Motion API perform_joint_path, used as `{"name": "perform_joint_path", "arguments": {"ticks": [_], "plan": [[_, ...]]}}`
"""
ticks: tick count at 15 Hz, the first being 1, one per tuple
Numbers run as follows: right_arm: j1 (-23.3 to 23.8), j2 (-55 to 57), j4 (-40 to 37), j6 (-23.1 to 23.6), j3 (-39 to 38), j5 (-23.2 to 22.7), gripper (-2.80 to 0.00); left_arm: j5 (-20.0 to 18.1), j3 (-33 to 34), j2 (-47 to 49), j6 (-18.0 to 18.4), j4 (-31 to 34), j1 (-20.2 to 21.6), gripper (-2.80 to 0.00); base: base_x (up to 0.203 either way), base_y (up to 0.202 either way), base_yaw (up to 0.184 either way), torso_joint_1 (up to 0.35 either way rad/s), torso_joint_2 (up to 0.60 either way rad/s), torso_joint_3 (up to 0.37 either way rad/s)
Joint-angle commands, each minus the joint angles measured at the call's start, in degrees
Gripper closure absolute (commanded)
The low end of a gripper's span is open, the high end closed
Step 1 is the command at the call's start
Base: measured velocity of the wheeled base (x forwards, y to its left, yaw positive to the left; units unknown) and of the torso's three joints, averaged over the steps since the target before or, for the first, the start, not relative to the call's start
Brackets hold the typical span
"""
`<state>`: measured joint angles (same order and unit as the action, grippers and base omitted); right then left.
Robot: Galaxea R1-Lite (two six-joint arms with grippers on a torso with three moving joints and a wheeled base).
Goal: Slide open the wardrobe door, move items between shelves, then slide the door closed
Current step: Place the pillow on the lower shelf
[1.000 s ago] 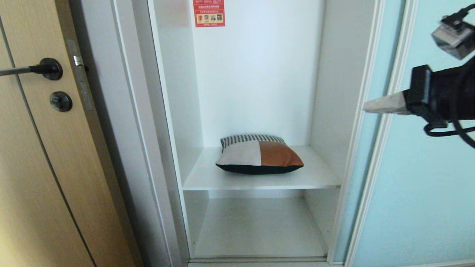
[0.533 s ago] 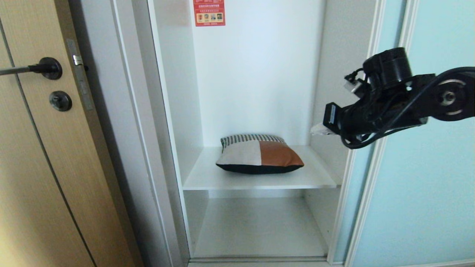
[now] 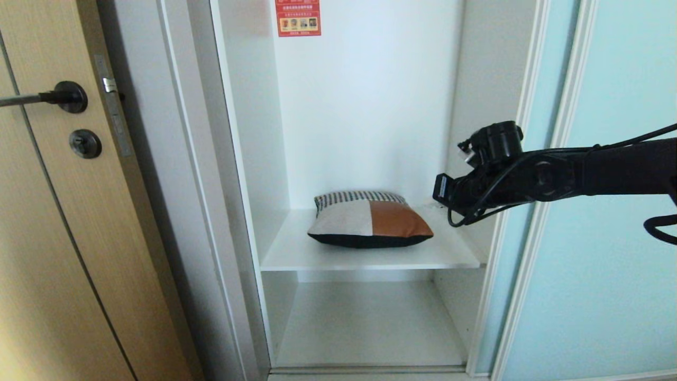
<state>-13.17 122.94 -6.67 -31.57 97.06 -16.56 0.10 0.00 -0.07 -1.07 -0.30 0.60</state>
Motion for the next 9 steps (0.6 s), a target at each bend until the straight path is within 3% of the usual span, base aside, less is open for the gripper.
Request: {"name": "perform_joint_path", "arguments": {"ticks": [1, 9], "plan": [[0.6, 4.8, 0.0, 0.7, 2.7, -0.6, -2.8, 0.0, 0.1, 0.0, 0.0, 0.0, 0.0, 0.0, 0.0, 0.0, 0.0, 0.0, 0.0, 0.0], [2.8, 14.0, -0.2, 0.0, 8.7, -3.1, -2.8, 0.0, 0.1, 0.0, 0.0, 0.0, 0.1, 0.0, 0.0, 0.0, 0.0, 0.0, 0.0, 0.0]]}}
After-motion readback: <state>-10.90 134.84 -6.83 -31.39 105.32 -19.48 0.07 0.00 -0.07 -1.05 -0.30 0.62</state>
